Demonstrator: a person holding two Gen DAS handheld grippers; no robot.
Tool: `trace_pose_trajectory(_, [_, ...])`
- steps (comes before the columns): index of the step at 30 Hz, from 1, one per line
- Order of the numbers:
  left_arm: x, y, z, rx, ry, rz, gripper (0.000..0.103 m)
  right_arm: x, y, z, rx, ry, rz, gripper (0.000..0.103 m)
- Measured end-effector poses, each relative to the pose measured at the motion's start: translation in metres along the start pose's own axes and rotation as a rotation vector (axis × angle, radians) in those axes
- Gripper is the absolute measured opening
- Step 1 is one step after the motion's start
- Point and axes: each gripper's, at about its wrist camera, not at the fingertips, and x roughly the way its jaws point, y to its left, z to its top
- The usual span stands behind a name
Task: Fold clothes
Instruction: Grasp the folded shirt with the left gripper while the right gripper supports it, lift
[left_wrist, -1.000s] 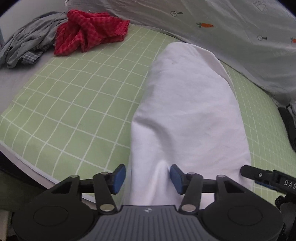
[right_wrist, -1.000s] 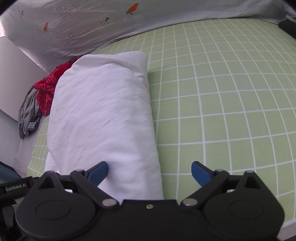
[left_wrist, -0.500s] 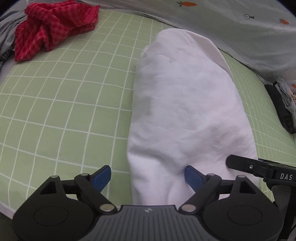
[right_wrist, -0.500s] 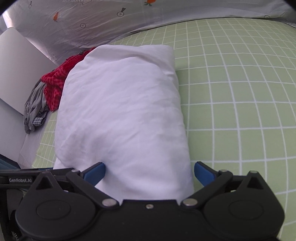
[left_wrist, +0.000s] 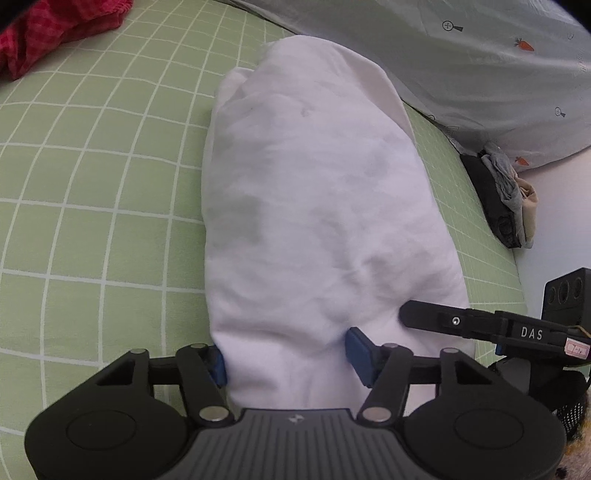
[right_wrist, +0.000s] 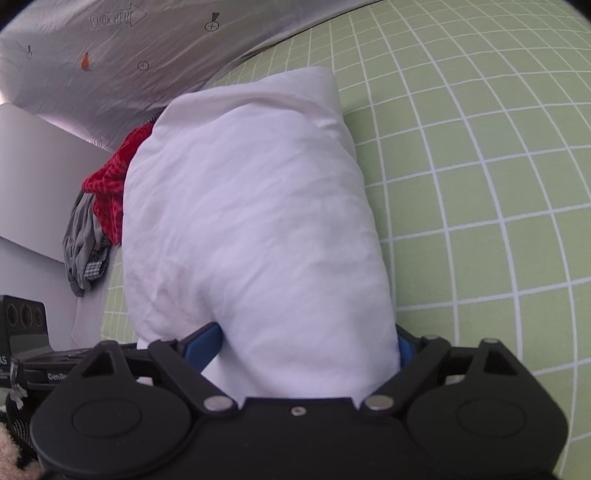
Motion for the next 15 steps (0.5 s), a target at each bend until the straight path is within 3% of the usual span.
trace_pose_trajectory(4, [-0.004, -0.023, 0.003, 0.051, -0.041, 0.009, 0.036, -0.016, 0.003, -0.004, 0.015, -0.043, 0.017, 0.067])
trace_pose_trajectory(6, [0.002, -0.04, 0.006, 0.064, -0.058, 0.002, 0.032, -0.028, -0.005, -0.004, 0.033, -0.067, 0.031, 0.063])
trace_pose_trajectory(11, [0.036, -0.114, 0.009, 0.156, -0.069, -0.003, 0.028, -0.068, -0.044, -0.014, 0.055, -0.122, 0.041, 0.058])
trace_pose_trajectory(15, [0.077, -0.192, 0.003, 0.201, -0.069, -0.036, 0.028, -0.12, -0.104, -0.031, 0.076, -0.187, 0.042, 0.057])
